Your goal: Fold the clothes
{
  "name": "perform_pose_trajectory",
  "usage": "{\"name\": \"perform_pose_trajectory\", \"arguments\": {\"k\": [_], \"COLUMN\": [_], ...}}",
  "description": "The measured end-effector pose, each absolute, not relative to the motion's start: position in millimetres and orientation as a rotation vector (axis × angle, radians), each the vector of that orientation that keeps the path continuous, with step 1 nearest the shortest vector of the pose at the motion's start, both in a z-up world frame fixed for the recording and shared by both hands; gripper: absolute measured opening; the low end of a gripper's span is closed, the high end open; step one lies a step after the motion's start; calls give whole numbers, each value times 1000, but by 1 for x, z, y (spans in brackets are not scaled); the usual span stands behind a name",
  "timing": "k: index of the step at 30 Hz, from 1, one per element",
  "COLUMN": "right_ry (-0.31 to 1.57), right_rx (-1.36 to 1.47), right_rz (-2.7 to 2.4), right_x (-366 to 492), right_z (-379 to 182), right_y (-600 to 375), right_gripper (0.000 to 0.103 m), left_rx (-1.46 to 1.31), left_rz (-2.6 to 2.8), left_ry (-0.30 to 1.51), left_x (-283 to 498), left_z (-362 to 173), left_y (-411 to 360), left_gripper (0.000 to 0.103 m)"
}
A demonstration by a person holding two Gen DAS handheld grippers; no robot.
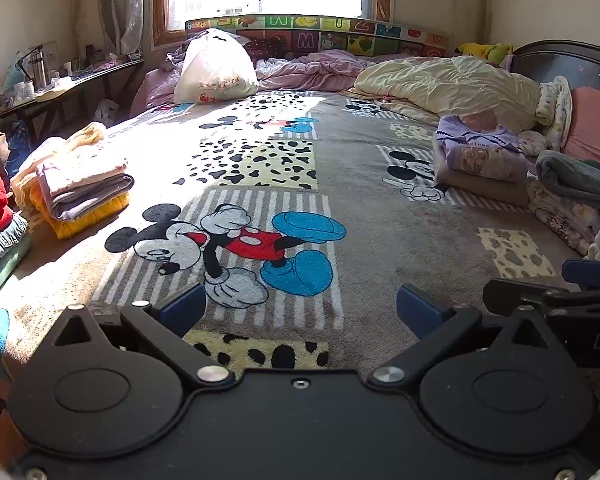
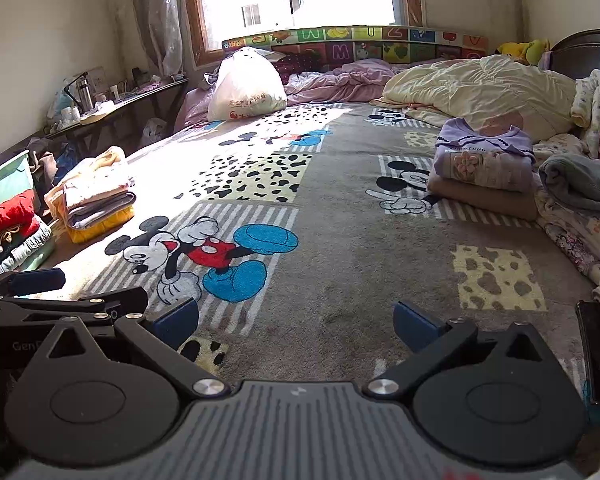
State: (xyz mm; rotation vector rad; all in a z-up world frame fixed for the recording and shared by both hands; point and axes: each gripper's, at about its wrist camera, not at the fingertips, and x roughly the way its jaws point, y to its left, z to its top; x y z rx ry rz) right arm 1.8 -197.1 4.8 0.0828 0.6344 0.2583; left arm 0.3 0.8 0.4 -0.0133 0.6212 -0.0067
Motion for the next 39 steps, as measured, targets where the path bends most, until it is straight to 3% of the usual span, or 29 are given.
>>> {"name": "perform_pose_trajectory", "arguments": {"k": [39], "right_ry": [639], "right_rx": [65], "right_rz": [236], "right_x": [1], "right_z": [4], "right_y": [-201], "right_gripper": [103], "left_rx": [0], "left_rz": [-6], "left_ry": [628], "left_x": [2], "left_z": [-1], "left_y": [-7], "left_gripper": [103]}}
